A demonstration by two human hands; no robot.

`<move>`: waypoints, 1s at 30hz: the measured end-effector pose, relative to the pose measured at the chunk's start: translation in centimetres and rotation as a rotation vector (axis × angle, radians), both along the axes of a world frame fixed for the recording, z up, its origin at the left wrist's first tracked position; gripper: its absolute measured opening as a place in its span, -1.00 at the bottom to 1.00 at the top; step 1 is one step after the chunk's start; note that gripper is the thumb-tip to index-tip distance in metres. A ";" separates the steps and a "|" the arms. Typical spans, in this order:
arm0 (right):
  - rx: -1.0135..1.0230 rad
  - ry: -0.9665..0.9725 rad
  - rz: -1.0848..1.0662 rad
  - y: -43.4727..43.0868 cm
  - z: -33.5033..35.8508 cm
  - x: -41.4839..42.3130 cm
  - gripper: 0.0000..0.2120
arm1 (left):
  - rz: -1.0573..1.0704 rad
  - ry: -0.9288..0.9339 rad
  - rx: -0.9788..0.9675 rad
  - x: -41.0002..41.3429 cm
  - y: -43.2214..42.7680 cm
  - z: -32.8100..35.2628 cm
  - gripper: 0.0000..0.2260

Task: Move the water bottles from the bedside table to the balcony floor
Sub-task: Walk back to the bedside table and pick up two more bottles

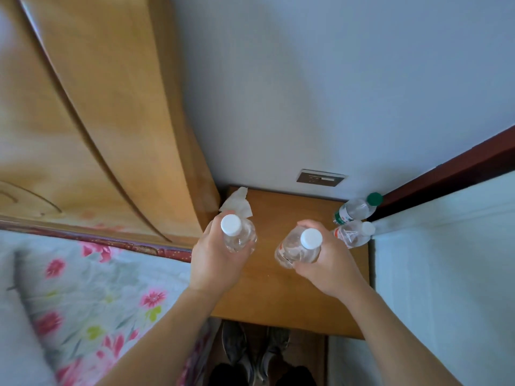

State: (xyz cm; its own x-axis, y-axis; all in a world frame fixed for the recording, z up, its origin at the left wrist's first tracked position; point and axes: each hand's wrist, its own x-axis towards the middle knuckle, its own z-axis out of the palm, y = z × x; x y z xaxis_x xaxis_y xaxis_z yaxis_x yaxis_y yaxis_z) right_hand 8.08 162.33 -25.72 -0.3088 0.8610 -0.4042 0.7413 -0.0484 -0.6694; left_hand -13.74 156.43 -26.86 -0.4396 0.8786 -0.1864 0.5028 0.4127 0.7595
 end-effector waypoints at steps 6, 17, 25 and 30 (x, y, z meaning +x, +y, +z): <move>0.081 0.047 -0.019 -1.6 8.0 -1.6 -0.36 | -0.036 0.004 0.091 -1.9 -1.5 7.9 -0.55; 0.225 0.169 0.110 -3.3 18.0 -4.2 -0.54 | 0.026 0.108 0.186 -4.6 -5.4 19.1 -0.64; 0.261 0.256 0.298 -4.0 21.7 -7.9 -0.48 | 0.204 0.181 0.183 -6.8 -10.8 23.2 -0.65; 0.250 0.296 0.464 -6.2 22.9 -11.7 -0.55 | 0.363 0.214 0.185 -8.6 -16.7 24.1 -0.64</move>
State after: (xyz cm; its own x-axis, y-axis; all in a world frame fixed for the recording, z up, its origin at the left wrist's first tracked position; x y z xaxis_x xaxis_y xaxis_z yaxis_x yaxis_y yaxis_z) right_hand -3.63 156.18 -2.86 -0.7434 0.6672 -0.0469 0.4281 0.4209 -0.7997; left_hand -22.30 139.68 -2.79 -0.7366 0.6707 0.0877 0.5044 0.4583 0.7318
